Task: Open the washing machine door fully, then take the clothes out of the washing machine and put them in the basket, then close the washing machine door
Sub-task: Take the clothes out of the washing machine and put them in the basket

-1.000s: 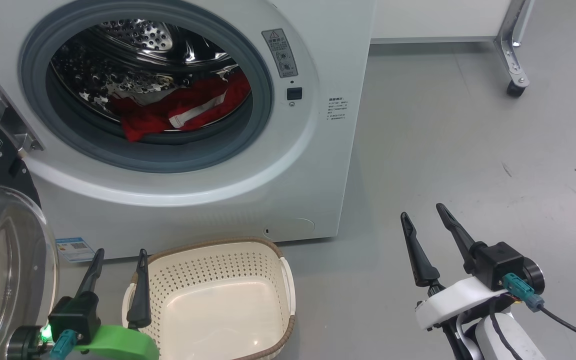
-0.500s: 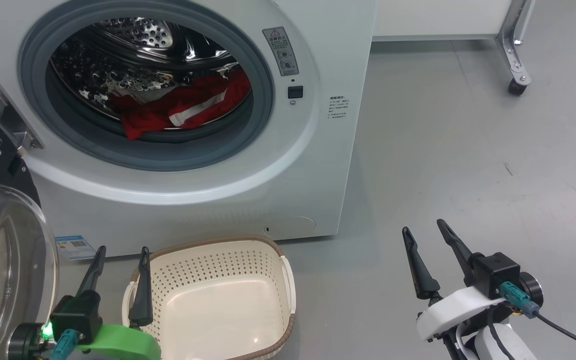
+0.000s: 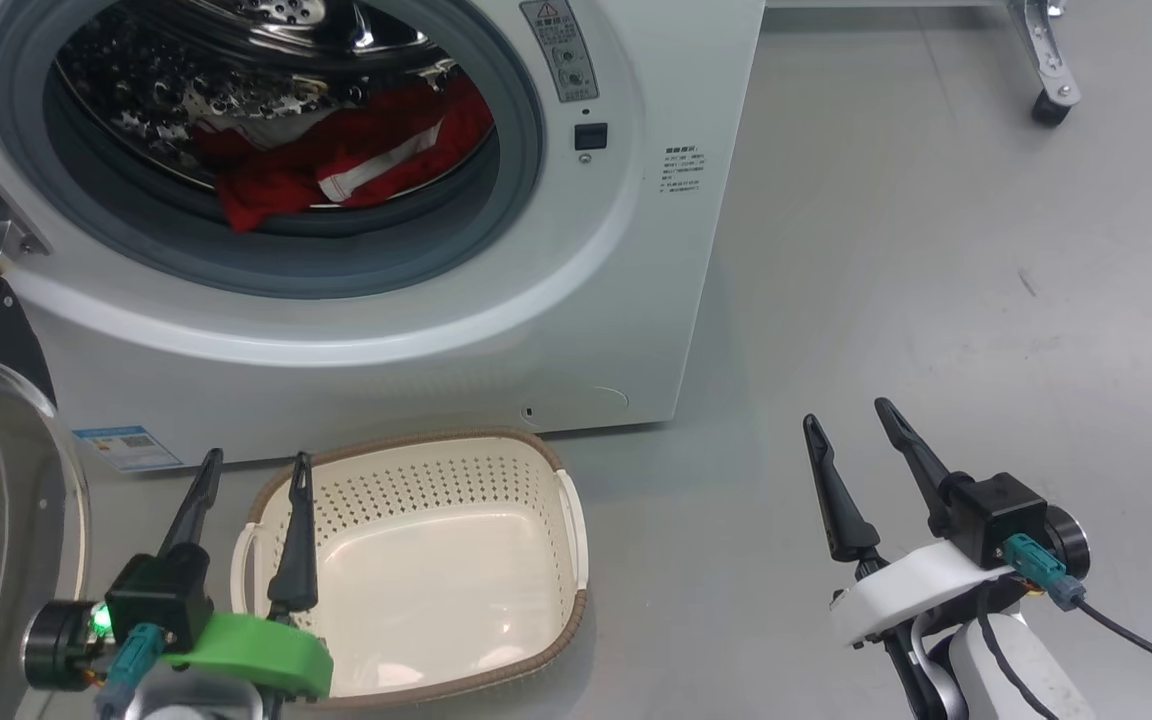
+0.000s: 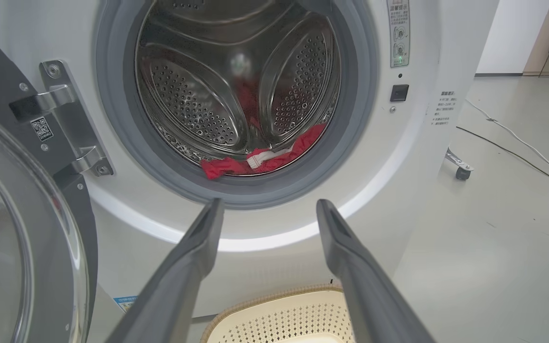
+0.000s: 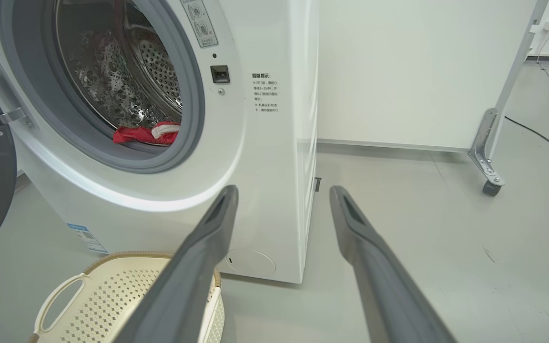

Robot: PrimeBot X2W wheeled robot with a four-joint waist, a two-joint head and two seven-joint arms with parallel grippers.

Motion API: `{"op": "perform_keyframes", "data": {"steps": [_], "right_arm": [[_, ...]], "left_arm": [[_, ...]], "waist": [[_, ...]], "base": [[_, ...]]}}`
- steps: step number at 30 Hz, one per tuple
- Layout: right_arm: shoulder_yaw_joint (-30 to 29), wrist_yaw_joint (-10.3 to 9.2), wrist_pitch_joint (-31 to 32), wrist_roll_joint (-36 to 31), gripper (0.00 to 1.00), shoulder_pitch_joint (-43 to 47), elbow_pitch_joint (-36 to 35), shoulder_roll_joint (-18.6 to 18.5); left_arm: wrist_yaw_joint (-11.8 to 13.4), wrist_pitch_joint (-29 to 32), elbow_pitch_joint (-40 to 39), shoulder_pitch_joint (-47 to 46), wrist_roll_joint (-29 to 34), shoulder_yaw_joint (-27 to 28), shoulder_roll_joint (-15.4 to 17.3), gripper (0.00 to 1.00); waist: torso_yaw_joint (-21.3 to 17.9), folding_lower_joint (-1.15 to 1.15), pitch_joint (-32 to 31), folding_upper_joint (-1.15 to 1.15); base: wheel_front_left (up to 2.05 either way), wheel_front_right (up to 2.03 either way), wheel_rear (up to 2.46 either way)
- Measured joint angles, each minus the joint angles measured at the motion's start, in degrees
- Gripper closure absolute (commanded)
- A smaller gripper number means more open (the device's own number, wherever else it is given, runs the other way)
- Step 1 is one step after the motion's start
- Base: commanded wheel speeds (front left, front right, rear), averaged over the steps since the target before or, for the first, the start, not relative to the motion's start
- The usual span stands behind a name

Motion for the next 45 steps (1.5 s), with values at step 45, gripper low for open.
{"op": "perform_keyframes", "data": {"steps": [45], "right_arm": [[8.9,-2.42,0.0,7.9,0.00,-16.5,-5.9,-0.1]], "left_arm": [[-8.9,25.4,23.5,-55.6,-7.4,3.8,10.7,0.00]], "waist": [[-11.9,0.00,27.6,0.00]], "base": [[0.00,0.00,0.00]]}}
